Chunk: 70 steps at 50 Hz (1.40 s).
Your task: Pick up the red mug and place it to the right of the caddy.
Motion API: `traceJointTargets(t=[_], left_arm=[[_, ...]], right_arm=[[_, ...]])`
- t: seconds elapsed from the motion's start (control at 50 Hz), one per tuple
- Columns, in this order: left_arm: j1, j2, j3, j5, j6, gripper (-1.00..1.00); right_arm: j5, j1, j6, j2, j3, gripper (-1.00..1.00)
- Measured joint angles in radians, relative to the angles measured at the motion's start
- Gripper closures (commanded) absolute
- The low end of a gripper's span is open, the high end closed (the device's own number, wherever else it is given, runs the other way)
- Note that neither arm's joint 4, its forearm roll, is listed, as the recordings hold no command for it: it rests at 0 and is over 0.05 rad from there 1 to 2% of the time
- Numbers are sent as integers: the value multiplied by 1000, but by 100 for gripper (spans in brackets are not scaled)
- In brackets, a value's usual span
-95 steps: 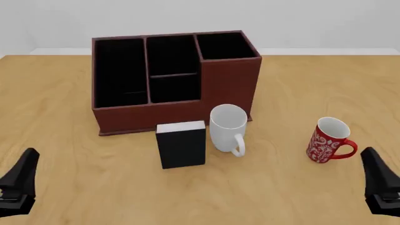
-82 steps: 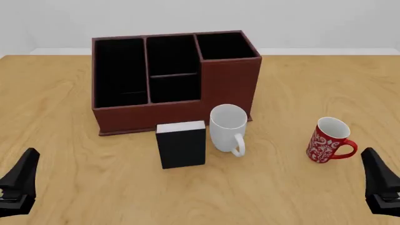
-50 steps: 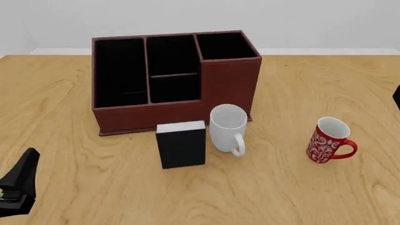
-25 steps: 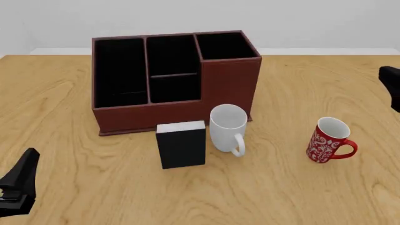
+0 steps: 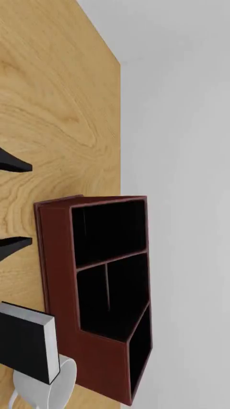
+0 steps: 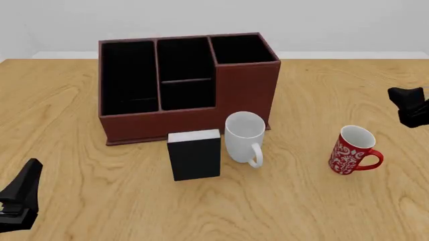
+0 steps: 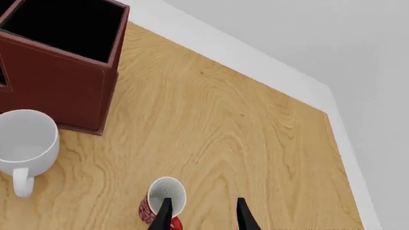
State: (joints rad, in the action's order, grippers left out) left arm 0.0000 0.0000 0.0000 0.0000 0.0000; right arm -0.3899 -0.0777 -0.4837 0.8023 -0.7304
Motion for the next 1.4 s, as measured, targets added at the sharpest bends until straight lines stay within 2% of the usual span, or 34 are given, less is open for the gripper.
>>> traceJointTargets(t=[0.46,0.72,0.92,1.4], left_arm=[[0,0,0,0,0,-100],[0,0,0,0,0,-100],[0,0,0,0,0,-100],[0,0,0,0,0,-100]], right_arm=[[-25,17,-166,34,72,-100],[-4,3,-249,79,101,-100],[31,3,-268,129,123,-100],[171,-1,-255,250,226,-100]])
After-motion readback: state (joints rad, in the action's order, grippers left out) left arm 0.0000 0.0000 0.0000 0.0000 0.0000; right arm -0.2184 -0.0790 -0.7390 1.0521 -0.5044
